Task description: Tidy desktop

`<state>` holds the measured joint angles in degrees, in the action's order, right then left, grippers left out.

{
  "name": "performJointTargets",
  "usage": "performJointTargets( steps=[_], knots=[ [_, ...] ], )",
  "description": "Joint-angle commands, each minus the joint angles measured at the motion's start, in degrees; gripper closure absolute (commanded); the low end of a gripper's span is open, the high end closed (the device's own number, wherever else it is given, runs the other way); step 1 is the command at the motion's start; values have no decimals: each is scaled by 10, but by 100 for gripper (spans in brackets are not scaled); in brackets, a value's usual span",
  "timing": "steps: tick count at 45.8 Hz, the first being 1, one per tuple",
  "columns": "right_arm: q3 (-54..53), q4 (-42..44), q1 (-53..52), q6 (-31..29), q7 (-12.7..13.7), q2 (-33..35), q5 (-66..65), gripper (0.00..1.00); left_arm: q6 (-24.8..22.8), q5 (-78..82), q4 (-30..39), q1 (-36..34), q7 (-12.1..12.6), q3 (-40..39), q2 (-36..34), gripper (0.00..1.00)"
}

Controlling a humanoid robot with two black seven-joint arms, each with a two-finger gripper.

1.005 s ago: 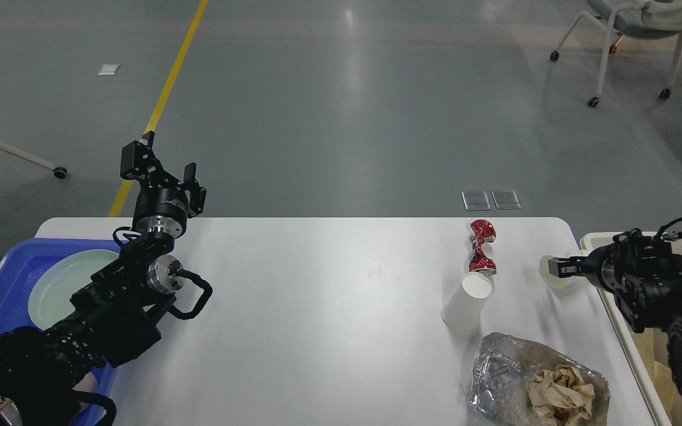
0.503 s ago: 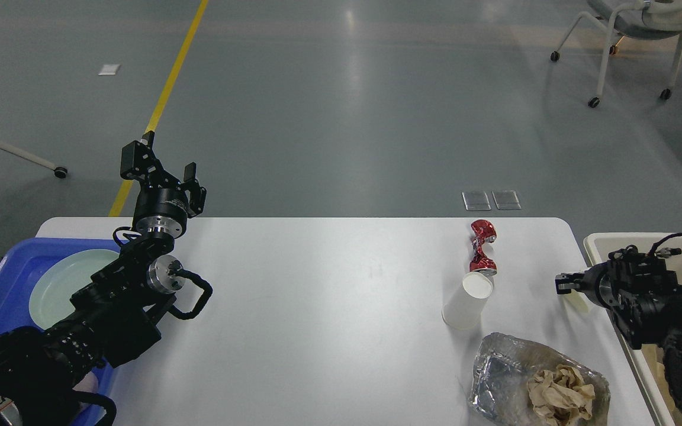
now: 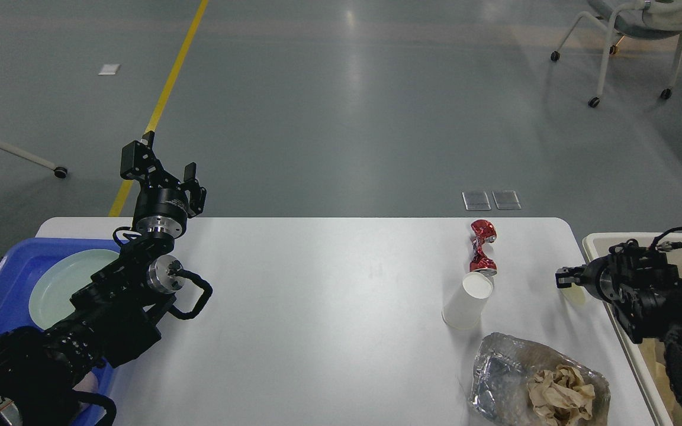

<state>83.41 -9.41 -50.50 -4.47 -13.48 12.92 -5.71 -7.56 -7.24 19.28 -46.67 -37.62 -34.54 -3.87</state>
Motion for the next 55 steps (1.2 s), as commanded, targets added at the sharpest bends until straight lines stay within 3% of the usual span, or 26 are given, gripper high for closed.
performJointTargets(
  steps=[1,22,55],
  knots=[
    [0,0,-5,4,-1,0,0,65,0,-1,0,0,0,0,0,0],
    [16,-10,-13,25,-4,-11,-54,63,0,-1,1,0,0,0,0,0],
    [111,-35,-43,68,-2,-39,-197,46,0,-1,0,0,0,0,0,0]
  ],
)
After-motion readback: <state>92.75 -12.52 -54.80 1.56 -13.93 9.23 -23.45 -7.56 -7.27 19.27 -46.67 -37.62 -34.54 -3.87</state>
